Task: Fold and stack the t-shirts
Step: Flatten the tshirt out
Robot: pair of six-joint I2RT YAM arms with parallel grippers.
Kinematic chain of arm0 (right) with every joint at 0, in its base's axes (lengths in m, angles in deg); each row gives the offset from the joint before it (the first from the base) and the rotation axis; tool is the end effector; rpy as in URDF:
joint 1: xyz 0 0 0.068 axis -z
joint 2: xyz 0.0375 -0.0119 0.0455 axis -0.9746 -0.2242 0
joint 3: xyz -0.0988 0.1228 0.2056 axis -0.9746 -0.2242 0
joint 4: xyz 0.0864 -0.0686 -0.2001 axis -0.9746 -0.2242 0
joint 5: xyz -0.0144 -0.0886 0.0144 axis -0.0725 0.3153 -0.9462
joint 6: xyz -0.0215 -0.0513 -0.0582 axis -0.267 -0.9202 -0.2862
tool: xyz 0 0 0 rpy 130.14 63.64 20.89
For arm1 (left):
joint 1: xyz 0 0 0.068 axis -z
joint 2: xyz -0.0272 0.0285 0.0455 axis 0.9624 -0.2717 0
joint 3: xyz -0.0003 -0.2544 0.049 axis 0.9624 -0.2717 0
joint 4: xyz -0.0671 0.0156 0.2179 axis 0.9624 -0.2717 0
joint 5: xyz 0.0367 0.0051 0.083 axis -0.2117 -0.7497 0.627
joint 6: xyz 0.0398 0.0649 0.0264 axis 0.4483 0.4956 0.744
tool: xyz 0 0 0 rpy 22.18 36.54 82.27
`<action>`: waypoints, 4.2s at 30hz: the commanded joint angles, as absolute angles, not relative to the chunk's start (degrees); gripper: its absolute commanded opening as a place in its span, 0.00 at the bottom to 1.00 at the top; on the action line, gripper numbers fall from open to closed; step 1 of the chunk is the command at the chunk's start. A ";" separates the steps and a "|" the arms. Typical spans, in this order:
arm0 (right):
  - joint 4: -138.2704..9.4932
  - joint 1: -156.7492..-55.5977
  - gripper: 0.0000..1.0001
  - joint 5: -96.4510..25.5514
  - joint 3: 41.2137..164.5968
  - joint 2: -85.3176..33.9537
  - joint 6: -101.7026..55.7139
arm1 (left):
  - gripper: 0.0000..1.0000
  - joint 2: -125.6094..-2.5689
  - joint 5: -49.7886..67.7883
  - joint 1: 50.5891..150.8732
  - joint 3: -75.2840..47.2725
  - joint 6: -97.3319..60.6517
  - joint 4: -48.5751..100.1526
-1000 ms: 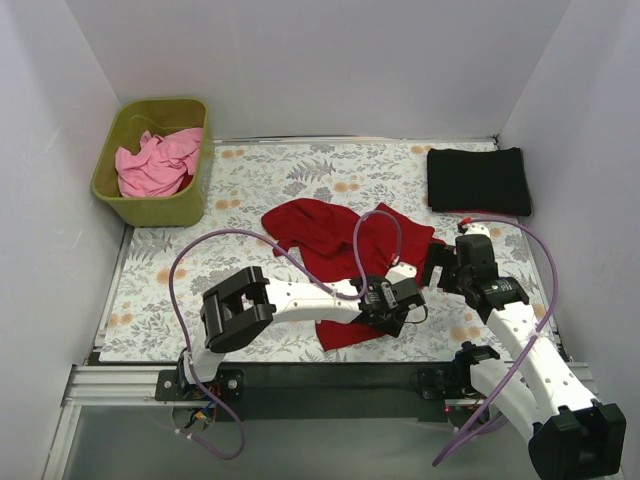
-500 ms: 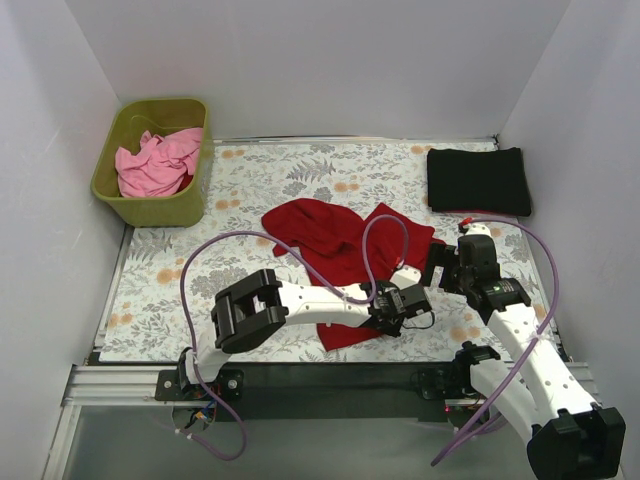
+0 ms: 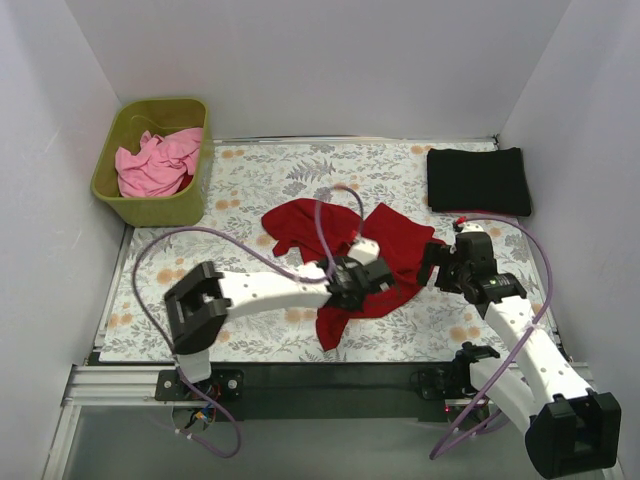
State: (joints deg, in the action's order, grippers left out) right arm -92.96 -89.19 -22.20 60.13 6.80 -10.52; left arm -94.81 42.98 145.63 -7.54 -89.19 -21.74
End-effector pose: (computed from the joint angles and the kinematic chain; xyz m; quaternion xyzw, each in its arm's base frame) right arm 0.1717 0.0301 0.2007 0.0762 0.9195 0.0602 0.3809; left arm 0.1381 -0.3155 0.1793 -0.1256 0.9565 -0.0912 0.2472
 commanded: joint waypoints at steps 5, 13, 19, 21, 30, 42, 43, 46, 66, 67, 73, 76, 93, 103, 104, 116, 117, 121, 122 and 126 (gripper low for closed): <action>-85.86 -87.77 0.86 -27.02 60.67 1.01 -9.59 | 0.00 -65.45 48.90 128.13 -10.84 -82.27 -26.15; -81.73 -84.96 0.72 -28.94 61.46 -4.71 -8.72 | 0.00 -52.77 46.09 114.40 -23.14 -79.80 -21.23; -76.98 -82.32 0.59 -32.29 61.55 -9.99 -7.31 | 0.00 -47.93 45.65 110.01 -27.90 -78.83 -19.91; -74.36 -82.32 0.55 -33.78 61.20 -11.48 -6.70 | 0.00 -47.40 45.12 109.30 -28.60 -78.39 -19.73; -69.60 -82.23 0.23 -36.34 59.88 -18.25 -4.76 | 0.00 -46.25 45.65 107.81 -26.59 -76.20 -19.38; -100.66 -82.23 0.01 -18.68 90.67 -15.59 -19.33 | 0.00 -44.49 53.47 105.17 -18.95 -71.62 -29.46; -102.88 -82.32 0.01 -19.36 95.34 -16.92 -19.70 | 0.00 -44.41 53.30 105.17 -19.03 -71.62 -30.27; -103.08 -82.58 0.15 -24.45 100.11 -24.29 -19.96 | 0.00 -43.27 49.97 105.08 -21.30 -71.80 -27.13; -62.75 -66.41 0.50 -41.08 63.57 -21.94 -4.06 | 0.00 -44.06 46.35 104.99 -46.35 -68.64 5.49; -61.43 -66.24 0.50 -41.25 63.57 -23.77 -3.97 | 0.00 -43.88 46.53 104.99 -46.62 -68.46 5.58; -56.06 -66.32 0.49 -43.10 63.74 -30.63 -1.78 | 0.00 -43.35 47.49 104.90 -47.76 -68.37 6.02; -55.71 -66.24 0.45 -43.80 64.62 -32.93 -1.16 | 0.00 -43.09 47.93 104.73 -47.77 -68.63 6.11; -95.69 -66.32 0.01 -28.52 85.10 -4.47 -17.24 | 0.00 -38.70 52.41 104.47 -18.59 -67.92 -17.69; -98.77 -66.50 0.01 -35.45 84.22 -6.97 -19.34 | 0.00 -31.83 49.09 104.47 -29.47 -73.65 -20.44; -99.21 -66.59 0.01 -35.63 84.66 -8.74 -20.39 | 0.00 -33.06 48.03 104.38 -32.10 -73.65 -19.39; -95.00 -78.98 0.03 -30.36 98.01 -41.17 -18.47 | 0.00 -51.08 48.02 102.72 -39.06 -63.90 1.00; -94.91 -79.24 0.07 -30.36 101.24 -43.19 -18.12 | 0.00 -51.87 48.02 102.36 -39.24 -63.72 2.40; -94.38 -79.68 0.17 -29.22 108.03 -51.90 -17.42 | 0.00 -54.07 47.41 100.17 -41.43 -63.98 5.31; -94.29 -79.68 0.19 -28.17 108.56 -52.26 -17.42 | 0.00 -54.07 46.80 98.68 -41.87 -64.33 6.10; -90.34 -75.12 0.36 -27.36 102.79 -45.69 -15.58 | 0.00 -53.03 44.95 95.86 -43.80 -65.03 6.98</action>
